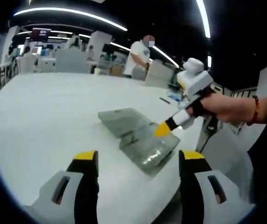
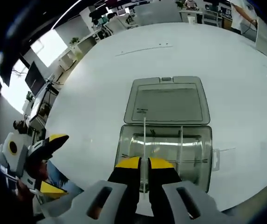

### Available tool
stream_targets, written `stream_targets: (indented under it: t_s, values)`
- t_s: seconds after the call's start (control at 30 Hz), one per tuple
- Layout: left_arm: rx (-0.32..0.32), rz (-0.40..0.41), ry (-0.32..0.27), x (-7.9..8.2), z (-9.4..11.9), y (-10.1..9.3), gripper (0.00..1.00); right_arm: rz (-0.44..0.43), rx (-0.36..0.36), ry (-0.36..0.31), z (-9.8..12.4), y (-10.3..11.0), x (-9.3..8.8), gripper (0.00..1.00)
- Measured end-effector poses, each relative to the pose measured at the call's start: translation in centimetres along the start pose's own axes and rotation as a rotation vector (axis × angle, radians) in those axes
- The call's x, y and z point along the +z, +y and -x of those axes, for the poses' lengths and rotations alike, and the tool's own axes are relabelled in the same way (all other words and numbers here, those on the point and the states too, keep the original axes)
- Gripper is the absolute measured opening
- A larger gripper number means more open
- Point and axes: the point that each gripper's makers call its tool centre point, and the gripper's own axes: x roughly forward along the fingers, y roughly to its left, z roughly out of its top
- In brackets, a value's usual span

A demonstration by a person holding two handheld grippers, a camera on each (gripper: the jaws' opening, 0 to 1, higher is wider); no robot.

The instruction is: Insert the divider into the dual guide fixture by aligning both edges with the guide slots and pushing it downward to the bottom, including one-sided entry, uneven engagement, binding, and posture correction.

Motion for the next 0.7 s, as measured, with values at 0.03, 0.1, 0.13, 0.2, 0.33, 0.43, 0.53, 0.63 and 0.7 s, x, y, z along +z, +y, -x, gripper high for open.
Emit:
stream_targets:
  t_s: [0.03, 0.1, 0.13, 0.2, 0.33, 0.43, 0.53, 0.63, 0.7]
  values:
    - [0.0, 0.0, 0.0, -0.01, -0.01, 0.01, 0.69, -0.002, 0.003, 0.002, -0.01, 0.04, -0.04, 0.0]
    - [-0.003, 0.001, 0.004, -0.06, -0.04, 0.01, 0.69, -0.021, 0.016, 0.012, -0.07, 0.09, -0.18, 0.0]
    - [-0.002, 0.002, 0.003, -0.04, -0.04, 0.03, 0.69, -0.031, 0.022, 0.013, -0.08, 0.18, -0.24, 0.0]
    - [-0.003, 0.003, 0.002, -0.02, -0.03, 0.06, 0.69, -0.012, 0.008, 0.017, -0.18, 0.07, -0.44, 0.0]
    - [0.0, 0.003, 0.002, -0.03, 0.06, 0.08, 0.69, -0.001, 0.0, 0.013, -0.2, 0.15, -0.4, 0.0]
    - [0.0, 0.006, 0.002, -0.08, 0.11, 0.06, 0.69, 0.01, 0.004, 0.016, -0.32, 0.45, -0.48, 0.0]
    - [0.0, 0.006, 0.004, -0.13, 0.09, 0.03, 0.69, 0.026, -0.002, 0.012, -0.44, 0.47, -0.5, 0.0]
    - [-0.001, 0.01, 0.005, -0.13, 0.07, 0.02, 0.69, 0.042, -0.015, 0.006, -0.47, 0.28, -0.49, 0.0]
    - [0.0, 0.009, 0.003, -0.08, 0.07, 0.11, 0.69, 0.039, -0.012, 0.002, -0.45, 0.18, -0.47, 0.0]
